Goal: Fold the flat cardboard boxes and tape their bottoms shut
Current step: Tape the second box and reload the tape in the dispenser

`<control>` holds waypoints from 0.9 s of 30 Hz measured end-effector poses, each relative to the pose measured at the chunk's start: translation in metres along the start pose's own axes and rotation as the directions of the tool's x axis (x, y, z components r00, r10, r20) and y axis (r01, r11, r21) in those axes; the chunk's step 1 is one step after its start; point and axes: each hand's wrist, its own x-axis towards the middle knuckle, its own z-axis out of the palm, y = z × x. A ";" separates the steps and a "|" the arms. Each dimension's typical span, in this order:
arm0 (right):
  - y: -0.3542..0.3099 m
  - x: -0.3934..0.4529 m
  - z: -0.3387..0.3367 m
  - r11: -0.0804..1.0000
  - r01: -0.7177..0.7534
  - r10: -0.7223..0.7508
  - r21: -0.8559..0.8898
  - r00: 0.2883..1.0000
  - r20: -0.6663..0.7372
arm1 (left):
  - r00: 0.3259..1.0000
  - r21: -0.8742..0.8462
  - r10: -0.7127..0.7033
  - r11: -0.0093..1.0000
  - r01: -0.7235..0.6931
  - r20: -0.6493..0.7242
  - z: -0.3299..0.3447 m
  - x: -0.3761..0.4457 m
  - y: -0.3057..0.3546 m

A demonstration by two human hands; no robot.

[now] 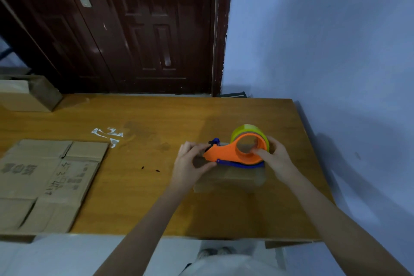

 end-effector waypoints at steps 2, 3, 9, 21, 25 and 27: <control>-0.002 0.002 0.000 0.998 -0.035 0.037 0.058 0.999 -0.034 | 0.995 -0.129 -0.065 0.990 0.055 -0.075 0.010 -0.002 0.006; -0.004 0.003 0.002 0.993 -0.055 0.060 0.100 0.997 -0.052 | 0.990 -0.196 -0.096 0.978 0.075 -0.100 0.013 -0.002 0.008; -0.010 -0.002 0.011 0.957 -0.047 0.072 0.286 0.994 -0.076 | 0.970 -0.232 -0.185 0.962 0.145 -0.160 0.022 -0.003 0.012; -0.019 0.005 0.034 0.973 0.085 -0.012 0.213 0.946 -0.323 | 0.949 -0.110 -0.189 0.980 0.166 -0.254 0.036 -0.006 0.012; -0.022 0.006 0.040 0.963 0.138 -0.036 0.233 0.917 -0.396 | 0.922 -0.148 -0.248 0.966 0.212 -0.298 0.040 0.000 0.015; -0.025 0.006 0.042 0.962 0.149 -0.046 0.229 0.914 -0.404 | 0.919 -0.161 -0.249 0.965 0.208 -0.306 0.041 0.001 0.015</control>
